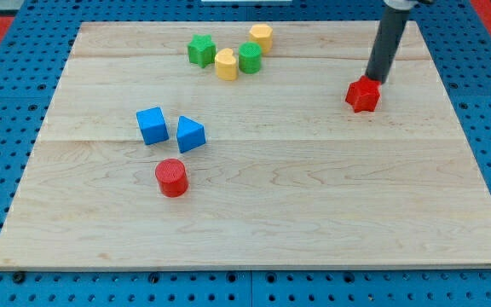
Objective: Push the blue triangle beside the red star
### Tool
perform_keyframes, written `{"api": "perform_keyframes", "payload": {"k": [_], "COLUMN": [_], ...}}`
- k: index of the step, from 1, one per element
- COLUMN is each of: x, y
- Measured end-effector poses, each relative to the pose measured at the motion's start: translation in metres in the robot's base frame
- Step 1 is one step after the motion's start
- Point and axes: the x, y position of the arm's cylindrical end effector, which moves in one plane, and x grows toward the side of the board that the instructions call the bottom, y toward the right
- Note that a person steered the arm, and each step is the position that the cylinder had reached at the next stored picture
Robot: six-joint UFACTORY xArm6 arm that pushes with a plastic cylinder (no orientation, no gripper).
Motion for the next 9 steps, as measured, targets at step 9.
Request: {"api": "perform_keyframes", "payload": {"k": [9], "x": [0.077], "y": [-0.316]}}
